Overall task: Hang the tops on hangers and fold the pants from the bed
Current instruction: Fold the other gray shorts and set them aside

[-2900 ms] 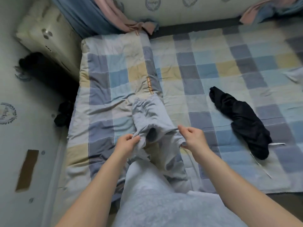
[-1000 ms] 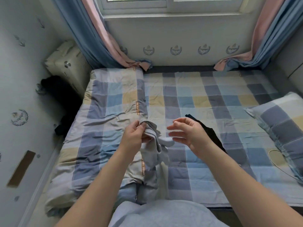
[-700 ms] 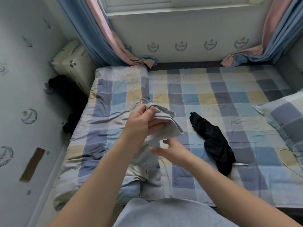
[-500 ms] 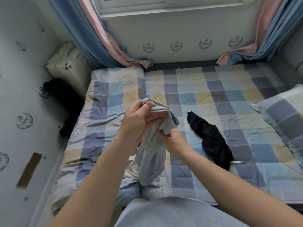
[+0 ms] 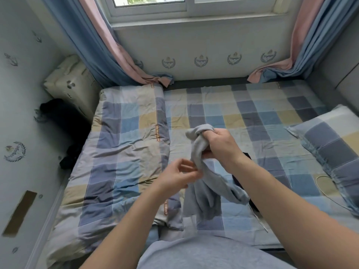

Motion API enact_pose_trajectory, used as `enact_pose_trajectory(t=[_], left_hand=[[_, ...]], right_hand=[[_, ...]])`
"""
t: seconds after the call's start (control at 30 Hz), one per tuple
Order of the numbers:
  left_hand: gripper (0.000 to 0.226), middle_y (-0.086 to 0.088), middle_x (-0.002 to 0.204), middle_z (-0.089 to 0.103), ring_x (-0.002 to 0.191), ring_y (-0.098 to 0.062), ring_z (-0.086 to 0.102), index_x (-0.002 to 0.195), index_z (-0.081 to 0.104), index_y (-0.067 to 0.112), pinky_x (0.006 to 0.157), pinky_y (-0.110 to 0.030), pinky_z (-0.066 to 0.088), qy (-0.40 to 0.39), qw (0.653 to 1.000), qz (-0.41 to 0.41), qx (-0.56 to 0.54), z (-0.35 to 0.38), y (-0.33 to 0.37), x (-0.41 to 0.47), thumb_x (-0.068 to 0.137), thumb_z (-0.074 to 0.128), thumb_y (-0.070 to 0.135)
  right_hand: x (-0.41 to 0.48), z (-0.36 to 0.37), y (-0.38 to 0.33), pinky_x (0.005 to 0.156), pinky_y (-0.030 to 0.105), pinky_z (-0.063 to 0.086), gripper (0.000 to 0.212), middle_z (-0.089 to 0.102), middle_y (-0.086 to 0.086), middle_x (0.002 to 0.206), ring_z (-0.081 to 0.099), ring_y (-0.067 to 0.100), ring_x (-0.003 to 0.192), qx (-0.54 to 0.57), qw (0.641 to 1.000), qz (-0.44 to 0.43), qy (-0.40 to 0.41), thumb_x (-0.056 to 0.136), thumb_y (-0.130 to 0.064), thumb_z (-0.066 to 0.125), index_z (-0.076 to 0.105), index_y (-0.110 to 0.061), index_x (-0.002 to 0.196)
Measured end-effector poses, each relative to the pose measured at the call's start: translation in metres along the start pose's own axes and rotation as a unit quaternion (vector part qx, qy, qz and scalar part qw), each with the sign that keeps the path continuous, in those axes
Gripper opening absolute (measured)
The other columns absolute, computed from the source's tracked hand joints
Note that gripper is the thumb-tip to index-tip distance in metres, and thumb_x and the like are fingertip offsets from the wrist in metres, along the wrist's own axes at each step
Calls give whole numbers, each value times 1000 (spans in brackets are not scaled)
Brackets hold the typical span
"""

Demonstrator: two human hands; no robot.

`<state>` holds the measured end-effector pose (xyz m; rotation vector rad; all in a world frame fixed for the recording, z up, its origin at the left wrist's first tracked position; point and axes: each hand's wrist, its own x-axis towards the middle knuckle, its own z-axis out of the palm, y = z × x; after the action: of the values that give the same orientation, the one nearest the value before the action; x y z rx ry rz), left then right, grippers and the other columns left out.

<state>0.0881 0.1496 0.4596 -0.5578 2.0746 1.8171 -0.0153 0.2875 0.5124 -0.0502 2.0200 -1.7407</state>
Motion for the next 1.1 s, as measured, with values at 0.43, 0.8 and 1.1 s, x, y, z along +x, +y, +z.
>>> enact_pose_trajectory(t=[0.43, 0.8, 1.1], left_hand=[[23, -15, 99, 71, 93, -34, 67, 107, 66, 12, 84, -56, 55, 106, 991, 70, 32, 20, 0, 23, 104, 49, 26], [23, -19, 92, 72, 76, -29, 72, 105, 63, 3, 60, -36, 61, 168, 942, -6, -291, -25, 18, 21, 107, 42, 13], [31, -22, 91, 75, 79, -31, 76, 117, 59, -6, 64, -38, 63, 149, 892, 4, -427, -42, 26, 11, 108, 38, 15]], right_hand=[[6, -4, -22, 83, 46, 61, 26, 76, 17, 102, 74, 30, 98, 254, 967, -8, -17, 104, -18, 49, 65, 2, 107], [-15, 0, 74, 77, 16, 55, 42, 64, -8, 117, 64, 3, 103, -135, 974, 28, -178, 87, -34, 76, 55, -27, 123], [-18, 7, 117, 77, 46, 55, 24, 70, 5, 83, 64, 19, 79, -137, 984, -9, -117, 78, -35, 68, 70, -17, 93]])
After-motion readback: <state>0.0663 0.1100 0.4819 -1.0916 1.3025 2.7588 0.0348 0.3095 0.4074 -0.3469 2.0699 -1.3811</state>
